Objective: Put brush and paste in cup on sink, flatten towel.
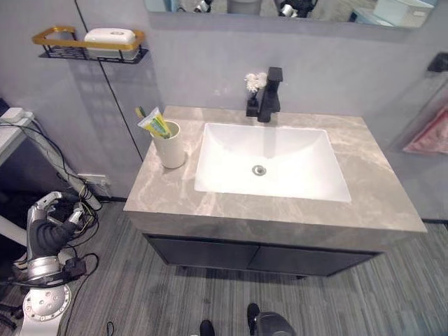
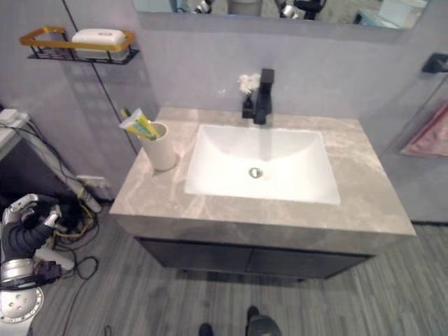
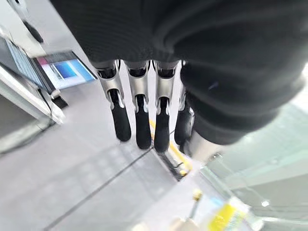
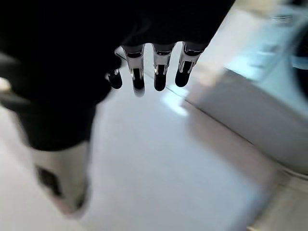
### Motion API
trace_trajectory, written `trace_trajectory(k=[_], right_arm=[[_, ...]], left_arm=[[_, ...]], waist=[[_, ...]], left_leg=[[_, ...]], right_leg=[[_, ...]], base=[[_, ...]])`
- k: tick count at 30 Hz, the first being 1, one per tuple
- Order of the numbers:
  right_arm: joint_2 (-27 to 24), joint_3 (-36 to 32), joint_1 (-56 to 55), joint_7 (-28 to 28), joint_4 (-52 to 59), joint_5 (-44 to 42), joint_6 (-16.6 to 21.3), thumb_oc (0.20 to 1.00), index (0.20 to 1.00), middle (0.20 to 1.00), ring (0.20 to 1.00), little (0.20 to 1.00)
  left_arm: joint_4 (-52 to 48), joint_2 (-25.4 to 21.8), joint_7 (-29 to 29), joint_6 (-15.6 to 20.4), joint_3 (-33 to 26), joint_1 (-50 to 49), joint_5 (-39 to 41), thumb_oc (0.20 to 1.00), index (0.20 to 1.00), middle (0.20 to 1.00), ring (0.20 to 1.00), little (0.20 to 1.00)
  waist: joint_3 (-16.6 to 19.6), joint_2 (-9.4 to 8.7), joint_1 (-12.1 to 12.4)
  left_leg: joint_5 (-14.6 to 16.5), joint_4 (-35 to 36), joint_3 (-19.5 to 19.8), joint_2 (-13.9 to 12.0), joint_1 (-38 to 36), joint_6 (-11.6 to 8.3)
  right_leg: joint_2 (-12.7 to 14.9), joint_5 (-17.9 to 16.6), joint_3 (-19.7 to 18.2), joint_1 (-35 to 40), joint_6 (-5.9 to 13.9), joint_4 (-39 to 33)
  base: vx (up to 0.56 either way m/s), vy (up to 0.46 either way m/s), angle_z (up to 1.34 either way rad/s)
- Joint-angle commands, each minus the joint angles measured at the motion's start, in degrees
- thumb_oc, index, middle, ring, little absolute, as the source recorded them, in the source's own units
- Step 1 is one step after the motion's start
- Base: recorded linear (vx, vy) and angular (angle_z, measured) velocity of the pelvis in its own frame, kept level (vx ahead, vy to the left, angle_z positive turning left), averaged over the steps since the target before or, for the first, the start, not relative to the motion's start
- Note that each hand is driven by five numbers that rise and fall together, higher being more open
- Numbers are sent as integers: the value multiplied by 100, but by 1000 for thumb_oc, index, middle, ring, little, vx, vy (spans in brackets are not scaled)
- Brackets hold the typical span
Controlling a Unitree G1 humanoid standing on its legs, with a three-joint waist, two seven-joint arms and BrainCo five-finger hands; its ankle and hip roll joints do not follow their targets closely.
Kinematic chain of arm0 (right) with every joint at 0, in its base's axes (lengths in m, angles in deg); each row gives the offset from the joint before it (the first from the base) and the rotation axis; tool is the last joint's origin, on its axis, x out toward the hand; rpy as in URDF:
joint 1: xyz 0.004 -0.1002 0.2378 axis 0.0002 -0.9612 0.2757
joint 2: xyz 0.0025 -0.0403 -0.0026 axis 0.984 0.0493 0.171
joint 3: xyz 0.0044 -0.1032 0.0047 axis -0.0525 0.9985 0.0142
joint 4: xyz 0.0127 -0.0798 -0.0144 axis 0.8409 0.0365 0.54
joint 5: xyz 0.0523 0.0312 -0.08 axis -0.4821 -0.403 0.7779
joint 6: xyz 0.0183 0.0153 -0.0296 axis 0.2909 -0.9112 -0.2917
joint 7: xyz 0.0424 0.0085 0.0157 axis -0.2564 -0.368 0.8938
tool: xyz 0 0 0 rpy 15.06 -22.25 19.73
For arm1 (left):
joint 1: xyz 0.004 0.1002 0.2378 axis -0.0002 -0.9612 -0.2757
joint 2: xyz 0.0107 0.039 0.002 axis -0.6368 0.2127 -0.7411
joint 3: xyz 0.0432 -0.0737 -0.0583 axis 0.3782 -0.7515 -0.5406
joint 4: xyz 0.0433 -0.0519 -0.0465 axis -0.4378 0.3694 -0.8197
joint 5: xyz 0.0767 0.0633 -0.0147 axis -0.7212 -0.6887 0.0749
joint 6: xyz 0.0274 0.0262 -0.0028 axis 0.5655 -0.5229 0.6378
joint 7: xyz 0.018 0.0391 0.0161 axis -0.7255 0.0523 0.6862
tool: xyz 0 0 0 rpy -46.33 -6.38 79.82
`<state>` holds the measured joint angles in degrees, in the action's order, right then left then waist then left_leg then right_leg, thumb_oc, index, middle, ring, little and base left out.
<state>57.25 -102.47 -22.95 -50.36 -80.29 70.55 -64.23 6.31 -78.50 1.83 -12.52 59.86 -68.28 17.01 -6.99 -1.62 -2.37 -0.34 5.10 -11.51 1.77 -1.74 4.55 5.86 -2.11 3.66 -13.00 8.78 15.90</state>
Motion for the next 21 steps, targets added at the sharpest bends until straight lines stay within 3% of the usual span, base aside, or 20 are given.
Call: trace_trajectory(k=[1,5,7,8,9,11,15,16,21], right_arm=[[-318,415,514,972,-568,-470,-45,1000,1000,1000,1000,1000],[-114,1162,814,2062,-1902,-888,-493,1000,1000,1000,1000,1000],[78,1653,981,2450,-2408,-590,-797,1000,1000,1000,1000,1000],[437,2412,1150,3017,-2665,181,-1048,1000,1000,1000,1000,1000],[443,2418,1158,3018,-2673,182,-1046,1000,1000,1000,1000,1000],[841,3217,1218,3354,-2434,899,-1034,1000,1000,1000,1000,1000],[1203,4025,1237,3476,-1878,1593,-892,1000,1000,1000,1000,1000],[1284,4398,1320,3495,-1414,1781,-790,1000,1000,1000,1000,1000],[1294,4374,1353,3292,-923,1738,-706,1000,1000,1000,1000,1000]], left_arm=[[-415,-245,-165,341,-145,218,362,200,200,200,200,200],[-462,-270,-553,267,53,481,593,200,200,200,200,200],[-453,-308,-884,249,285,622,771,200,200,200,200,200],[-487,-300,-1264,188,473,725,947,200,200,200,200,200],[-488,-308,-1268,187,463,719,951,200,200,200,200,200],[-431,-316,-1528,174,606,824,1048,200,200,200,200,200],[-436,-207,-1697,109,747,822,1169,200,200,200,200,200],[-523,-220,-1830,83,753,745,1494,200,200,200,200,200],[-445,-175,-1807,38,822,801,1835,200,200,200,200,200]], waist=[[-298,34,67],[-432,-4,120],[-505,10,194],[-555,-5,219],[-541,1,213],[-550,-13,203],[-416,-30,217],[-296,50,226],[-236,211,186]], left_leg=[[500,-127,236,191,-528,-218],[653,-334,451,225,-463,-280],[756,-467,596,229,-406,-313],[852,-631,782,260,-377,-332],[879,-629,792,254,-381,-323],[982,-710,984,250,-425,-369],[1000,-573,1176,242,-561,-415],[947,-450,1307,169,-602,-457],[842,-344,1448,38,-550,-560]], right_leg=[[239,-685,-35,-298,159,-128],[386,-1059,-264,-421,235,-1024],[496,-1252,-399,-491,269,-1389],[567,-1466,-637,-515,310,-1558],[564,-1440,-631,-503,323,-1572],[568,-1446,-791,-503,335,-1488],[581,-1543,-687,-355,343,-1571],[530,-1535,-570,-341,323,-1514],[479,-1315,-420,-350,239,-1504]], base=[[24,-32,-1],[54,-52,14],[80,-119,44],[95,-113,43],[130,-116,52],[141,-96,50],[153,-125,45],[145,-117,72],[102,-109,40]])
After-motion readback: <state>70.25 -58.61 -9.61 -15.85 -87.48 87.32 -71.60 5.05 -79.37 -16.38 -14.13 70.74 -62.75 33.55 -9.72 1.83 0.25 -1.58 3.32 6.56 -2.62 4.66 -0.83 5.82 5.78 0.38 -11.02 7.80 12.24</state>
